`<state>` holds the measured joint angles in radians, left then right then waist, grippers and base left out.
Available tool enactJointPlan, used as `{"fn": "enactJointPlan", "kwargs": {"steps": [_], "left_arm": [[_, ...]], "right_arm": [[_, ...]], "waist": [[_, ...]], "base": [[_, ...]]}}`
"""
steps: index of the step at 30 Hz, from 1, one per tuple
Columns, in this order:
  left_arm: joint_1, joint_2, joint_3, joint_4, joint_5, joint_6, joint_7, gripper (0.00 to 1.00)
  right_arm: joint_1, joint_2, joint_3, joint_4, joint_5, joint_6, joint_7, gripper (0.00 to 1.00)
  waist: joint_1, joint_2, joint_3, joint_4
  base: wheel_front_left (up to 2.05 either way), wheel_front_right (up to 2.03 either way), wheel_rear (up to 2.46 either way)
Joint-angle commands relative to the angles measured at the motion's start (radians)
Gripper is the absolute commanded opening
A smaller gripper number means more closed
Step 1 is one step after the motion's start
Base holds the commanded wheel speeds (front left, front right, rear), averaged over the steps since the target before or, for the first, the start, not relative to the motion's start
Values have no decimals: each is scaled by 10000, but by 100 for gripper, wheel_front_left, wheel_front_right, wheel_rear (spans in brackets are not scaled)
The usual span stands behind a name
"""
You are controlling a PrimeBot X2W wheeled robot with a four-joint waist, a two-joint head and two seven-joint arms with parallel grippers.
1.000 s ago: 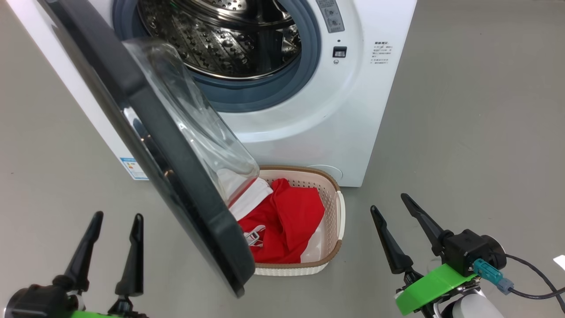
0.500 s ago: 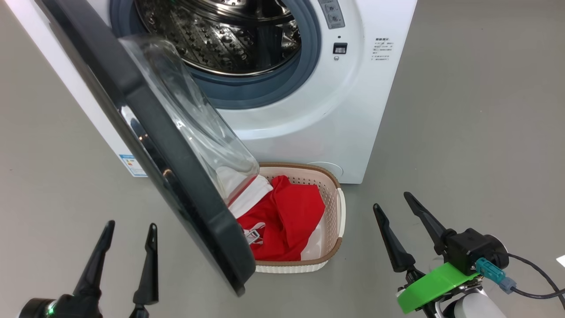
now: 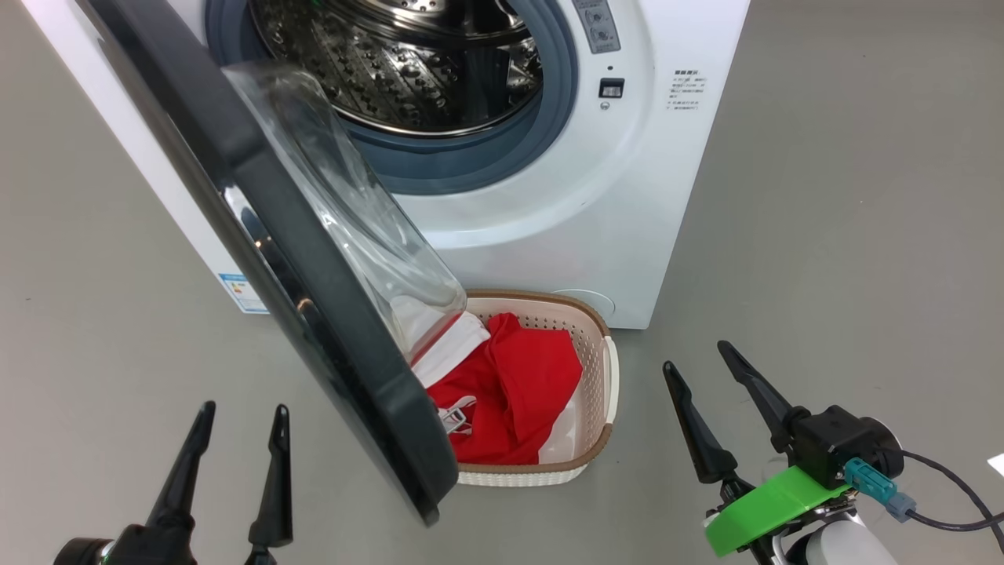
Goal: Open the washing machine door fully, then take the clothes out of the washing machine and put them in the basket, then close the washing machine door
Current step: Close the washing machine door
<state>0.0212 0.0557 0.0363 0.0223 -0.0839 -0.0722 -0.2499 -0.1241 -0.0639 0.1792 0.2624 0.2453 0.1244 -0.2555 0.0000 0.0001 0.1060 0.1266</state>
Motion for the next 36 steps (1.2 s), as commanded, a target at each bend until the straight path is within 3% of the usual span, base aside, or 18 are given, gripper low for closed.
{"fn": "enactJointPlan", "kwargs": {"steps": [1, 10, 11, 12, 18, 19, 28, 32, 36], "left_arm": [[-177, 74, 383, -208, 68, -66, -118, 100], [-354, 19, 361, -245, 77, -208, -118, 100], [-406, 11, 355, -250, -41, -242, -118, 36], [-471, 2, 355, -245, -183, -272, -118, 0], [-1054, -47, 755, -410, -2860, -422, -118, 0], [-1054, -47, 755, -410, -2860, -422, -118, 0], [-1661, -53, 618, -1078, -8910, -463, 365, 0], [-1759, -53, 766, -1907, -11820, 73, 1149, 0], [-1764, -54, 1086, -2813, -14149, 917, 1738, 0]], "right_arm": [[-65, 30, 197, -209, -21, 63, -63, 100], [-78, 47, 143, -229, -50, 63, -63, 100], [-83, 48, 140, -238, -51, 63, -63, 100], [-88, 48, 136, -244, -52, 63, -63, 100], [-149, 35, 155, -228, -14, 63, -63, 100], [-149, 35, 155, -228, -14, 63, -63, 100], [-181, 51, 245, -181, 93, 63, -63, 100], [-202, 61, 251, -190, 127, 63, -63, 100], [-217, 72, 306, -197, 162, 63, -63, 100]], "waist": [[0, -1, 11, 11], [0, -1, 92, 78], [0, -1, 109, 87], [0, -1, 124, 94], [0, -1, 234, 48], [0, -1, 234, 48], [0, -1, 357, -152], [0, -1, 391, -254], [0, -1, 415, -357]], "base": [[0, 0, 0], [0, 0, 0], [0, 0, 0], [0, 0, 0], [0, 0, 0], [0, 0, 0], [0, 0, 0], [0, 0, 0], [0, 0, 0]]}}
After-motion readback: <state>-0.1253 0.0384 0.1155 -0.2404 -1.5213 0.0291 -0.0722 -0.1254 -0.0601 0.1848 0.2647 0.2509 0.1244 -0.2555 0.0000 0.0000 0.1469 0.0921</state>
